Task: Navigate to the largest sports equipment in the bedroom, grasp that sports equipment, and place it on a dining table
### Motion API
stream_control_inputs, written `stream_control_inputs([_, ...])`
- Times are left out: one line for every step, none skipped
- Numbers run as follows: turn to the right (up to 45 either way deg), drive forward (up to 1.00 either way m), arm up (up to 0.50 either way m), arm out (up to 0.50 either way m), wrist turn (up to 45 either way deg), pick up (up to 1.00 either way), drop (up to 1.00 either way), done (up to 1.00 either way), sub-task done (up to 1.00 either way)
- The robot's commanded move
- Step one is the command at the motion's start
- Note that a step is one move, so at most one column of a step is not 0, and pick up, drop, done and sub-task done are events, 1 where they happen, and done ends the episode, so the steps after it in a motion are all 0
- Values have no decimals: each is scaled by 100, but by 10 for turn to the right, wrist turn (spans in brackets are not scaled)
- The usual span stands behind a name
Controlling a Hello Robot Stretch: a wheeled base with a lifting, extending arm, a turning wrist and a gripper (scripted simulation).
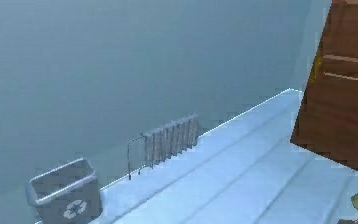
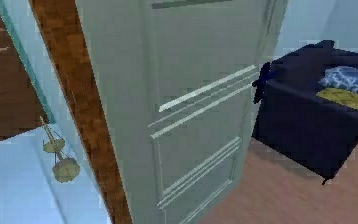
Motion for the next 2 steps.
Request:
stream_control_inputs([0,40,0,0,0,0,0,0,0])
stream_control_inputs([420,0,0,0,0,0,0,0,0])
